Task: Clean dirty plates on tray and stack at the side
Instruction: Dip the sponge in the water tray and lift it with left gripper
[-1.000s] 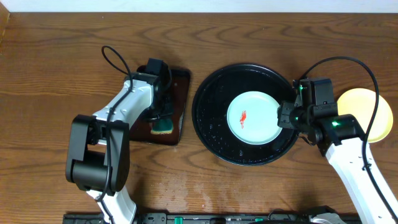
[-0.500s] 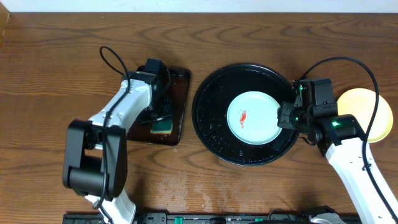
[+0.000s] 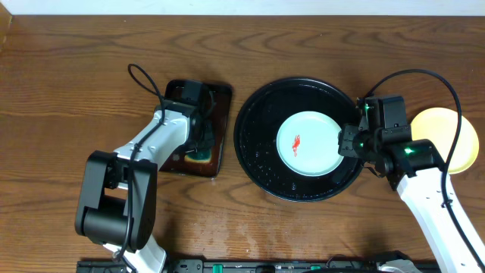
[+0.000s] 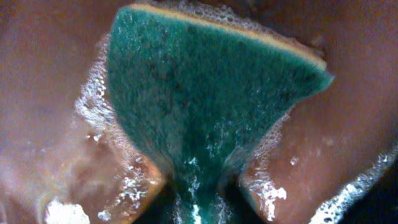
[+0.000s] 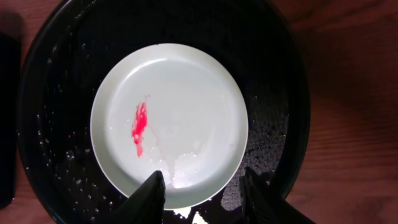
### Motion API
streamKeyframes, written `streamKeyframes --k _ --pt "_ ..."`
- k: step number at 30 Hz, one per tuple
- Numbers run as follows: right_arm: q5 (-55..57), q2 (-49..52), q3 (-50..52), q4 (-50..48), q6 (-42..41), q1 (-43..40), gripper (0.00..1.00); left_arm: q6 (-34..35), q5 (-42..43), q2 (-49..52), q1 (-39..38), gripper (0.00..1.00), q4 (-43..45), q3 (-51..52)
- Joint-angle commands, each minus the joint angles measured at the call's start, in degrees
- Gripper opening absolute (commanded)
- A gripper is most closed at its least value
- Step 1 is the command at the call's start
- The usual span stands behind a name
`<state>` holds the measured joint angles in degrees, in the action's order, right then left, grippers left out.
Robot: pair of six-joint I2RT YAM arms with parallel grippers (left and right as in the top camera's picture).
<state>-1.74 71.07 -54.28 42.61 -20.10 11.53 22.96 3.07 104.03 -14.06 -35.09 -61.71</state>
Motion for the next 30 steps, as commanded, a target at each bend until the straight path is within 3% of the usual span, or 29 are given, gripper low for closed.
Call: streamKeyframes --k 1,12,16,22,30 --pt "-0.28 -0.46 0.07 0.07 0.87 0.57 0.37 -0.04 0.72 1.92 -0.09 0.08 -0.02 1.99" --pt "1.77 0.0 0.09 -0.66 3.15 0.55 0.34 -1.53 -0.09 -4.48 -0.52 0.08 -15.58 -12.04" --pt "2.99 3.15 0.09 -1.25 4.94 0.22 0.41 -1.55 0.96 -7.91 -2.45 0.07 -19.12 -16.63" --pt "3.96 13.53 0.09 -3.19 4.94 -3.08 0.45 -1.2 8.72 -10.86 -7.32 0.08 -16.17 -17.81" --pt "-5.84 24.63 0.09 -8.87 7.56 -10.19 0.37 4.22 9.84 -8.85 -14.82 0.07 -9.66 -17.77"
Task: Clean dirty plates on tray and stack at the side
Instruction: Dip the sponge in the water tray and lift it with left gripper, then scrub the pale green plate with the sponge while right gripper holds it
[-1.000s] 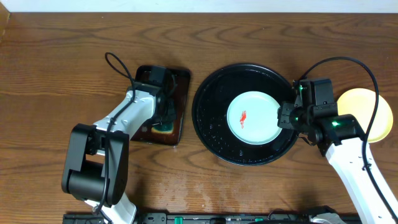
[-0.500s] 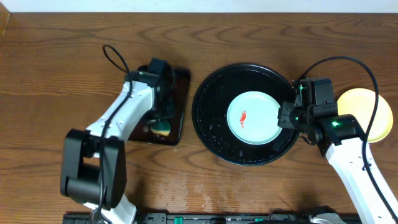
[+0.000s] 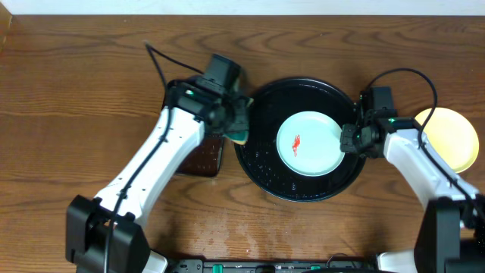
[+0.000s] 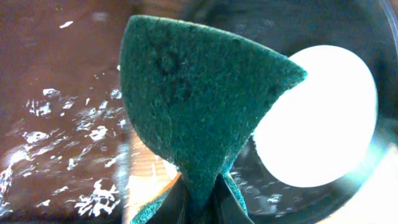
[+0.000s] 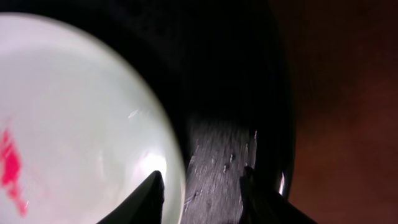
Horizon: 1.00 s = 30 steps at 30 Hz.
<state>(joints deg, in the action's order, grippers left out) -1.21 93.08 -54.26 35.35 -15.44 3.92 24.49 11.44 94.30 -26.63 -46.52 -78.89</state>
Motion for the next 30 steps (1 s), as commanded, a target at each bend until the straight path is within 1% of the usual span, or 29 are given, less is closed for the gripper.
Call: streamKeyframes --k 1,3,8,12,13,15,21,26,30 --pt "-10.38 3.76 0.07 -2.69 4.52 -3.32 0.35 2.91 1.44 1.07 -3.19 0.08 2.91 -0.59" --pt "-14.82 5.99 0.07 -4.11 5.42 -4.35 0.32 3.93 1.44 1.7 -5.01 0.07 5.05 -0.59" --pt "-16.92 10.25 0.07 -5.84 5.31 -4.52 0.19 6.1 1.44 4.72 -8.5 0.07 9.18 -0.59" --pt "-16.85 10.25 0.07 -6.05 5.86 -4.07 0.03 7.58 2.8 8.68 -10.67 0.07 11.28 -0.59" --pt "-16.81 10.14 0.07 -6.27 5.88 -3.98 0.01 7.61 3.96 9.7 -11.15 0.07 12.15 -0.59" --pt "-16.44 9.99 0.07 -6.45 5.88 -3.82 0.01 8.39 5.51 11.63 -12.07 0.07 13.99 -0.59" --pt "-15.61 9.99 0.07 -5.79 5.88 -3.8 0.01 12.55 6.71 16.87 -14.64 0.07 19.67 -0.59" --pt "-14.45 9.99 0.07 -5.77 5.84 -3.04 0.01 12.96 11.43 21.31 -16.55 0.08 25.05 -0.59" --pt "-14.43 9.99 0.07 -5.79 5.84 -2.49 0.01 12.85 11.21 24.7 -16.65 0.08 26.01 -0.59"
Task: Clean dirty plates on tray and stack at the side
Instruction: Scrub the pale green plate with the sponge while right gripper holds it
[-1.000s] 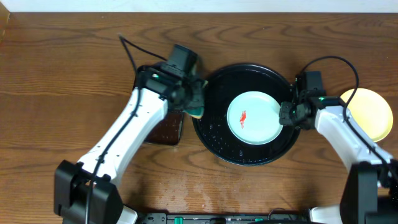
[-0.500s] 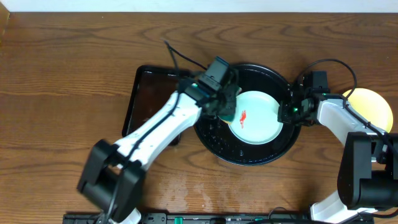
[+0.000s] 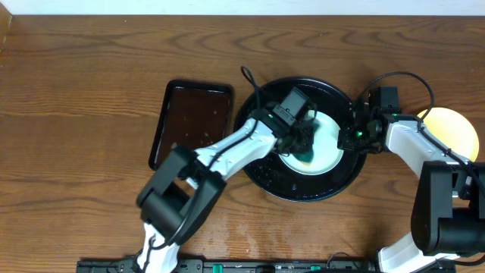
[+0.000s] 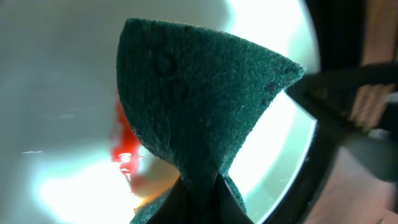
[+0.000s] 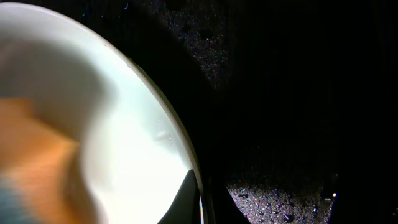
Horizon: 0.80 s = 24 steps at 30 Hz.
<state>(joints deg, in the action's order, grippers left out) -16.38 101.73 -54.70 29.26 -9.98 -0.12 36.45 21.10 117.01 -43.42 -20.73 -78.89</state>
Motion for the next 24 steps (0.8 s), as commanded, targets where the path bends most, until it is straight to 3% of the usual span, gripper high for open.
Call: streamKeyframes --k 1,5,11,15,21,24 --pt "0.92 1.33 0.5 0.31 0.35 1.66 0.01 0.74 1.29 2.89 0.37 0.08 0.26 -0.59" --pt "1.53 1.33 0.5 0.5 0.17 2.36 0.01 0.7 -4.63 5.66 2.49 0.08 -3.15 -0.59" --pt "3.08 1.33 0.5 0.83 0.17 3.93 0.01 -0.83 -24.59 6.1 6.45 0.08 -13.62 -0.83" --pt "5.33 1.36 0.5 1.42 -0.94 4.35 0.01 -1.95 -32.85 6.08 6.97 0.08 -17.92 -1.22" --pt "5.42 1.36 0.5 1.36 -0.87 4.35 0.01 -1.97 -35.63 6.08 5.55 0.07 -21.44 -2.89" --pt "5.4 1.36 0.5 1.4 -0.85 4.35 0.01 -1.84 -30.75 6.12 4.42 0.08 -20.15 -3.1"
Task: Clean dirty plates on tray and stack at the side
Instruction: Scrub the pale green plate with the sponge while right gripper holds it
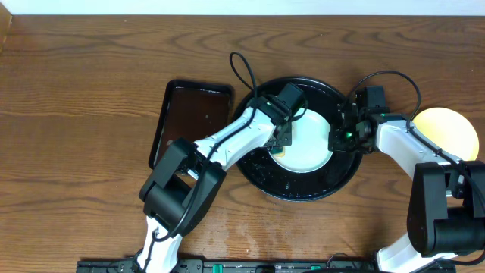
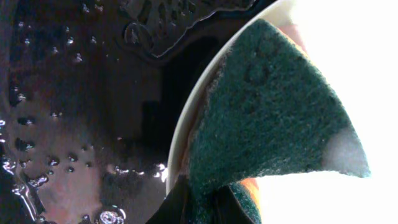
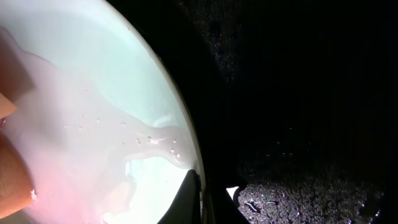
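A pale green plate (image 1: 309,140) lies in the round black tray (image 1: 299,182). My left gripper (image 1: 282,138) is shut on a green sponge (image 2: 273,137) with an orange underside, pressed on the plate's left rim (image 2: 181,130). My right gripper (image 1: 339,138) is shut on the plate's right rim (image 3: 186,140), one finger on each side of the edge. A wet pinkish film (image 3: 74,130) covers the plate, and the sponge's orange side (image 3: 11,177) shows at the left of the right wrist view.
A dark rectangular tray of soapy water (image 1: 189,121) sits left of the round tray. A yellow plate (image 1: 443,136) lies on the table at the far right. Water beads dot the black tray's floor (image 2: 62,112).
The sponge has moved from the plate's middle to its left rim. The red stain is now a thin pinkish film. My right gripper still pinches the right rim.
First my left gripper held the sponge in the soapy tray while my right gripper stood open over the stained plate's edge. Then the sponge was at the round tray's left rim. Then it covered the red stain with the right gripper shut on the rim, and now sits at the plate's left.
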### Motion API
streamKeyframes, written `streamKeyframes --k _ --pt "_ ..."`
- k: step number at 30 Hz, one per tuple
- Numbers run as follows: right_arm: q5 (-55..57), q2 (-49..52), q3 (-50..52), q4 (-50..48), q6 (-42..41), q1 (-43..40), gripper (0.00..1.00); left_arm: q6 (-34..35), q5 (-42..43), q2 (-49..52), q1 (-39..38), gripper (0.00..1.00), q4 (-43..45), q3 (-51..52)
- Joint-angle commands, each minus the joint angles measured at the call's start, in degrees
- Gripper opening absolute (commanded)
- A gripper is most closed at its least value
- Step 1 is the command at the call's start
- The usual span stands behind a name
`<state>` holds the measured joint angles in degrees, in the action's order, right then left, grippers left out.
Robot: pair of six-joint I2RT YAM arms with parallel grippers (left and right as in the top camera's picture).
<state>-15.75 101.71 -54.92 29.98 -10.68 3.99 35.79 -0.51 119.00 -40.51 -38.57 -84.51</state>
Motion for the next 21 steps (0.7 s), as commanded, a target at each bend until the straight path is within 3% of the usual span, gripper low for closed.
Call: streamKeyframes --k 1,5,9,12,17,21 --pt "4.76 1.38 0.72 0.66 -0.15 0.24 0.01 -1.2 -5.77 4.22 1.2 0.08 -1.29 2.51" --pt "4.76 1.38 0.72 0.68 -0.17 0.24 0.01 -0.42 9.53 5.53 0.17 0.08 5.29 2.56" --pt "4.76 1.38 0.72 0.68 -0.17 0.24 0.01 1.4 15.04 6.38 -0.33 0.08 7.28 2.58" --pt "4.76 1.36 0.72 0.85 -0.17 0.24 0.01 1.4 8.15 6.36 0.2 0.08 3.15 2.32" --pt "4.76 1.36 0.72 0.9 -0.17 0.24 0.01 1.42 -14.86 6.36 0.63 0.07 -7.82 0.22" --pt "4.79 1.36 0.72 0.83 -0.2 0.24 0.01 1.42 -26.91 6.36 0.24 0.08 -15.91 -4.55"
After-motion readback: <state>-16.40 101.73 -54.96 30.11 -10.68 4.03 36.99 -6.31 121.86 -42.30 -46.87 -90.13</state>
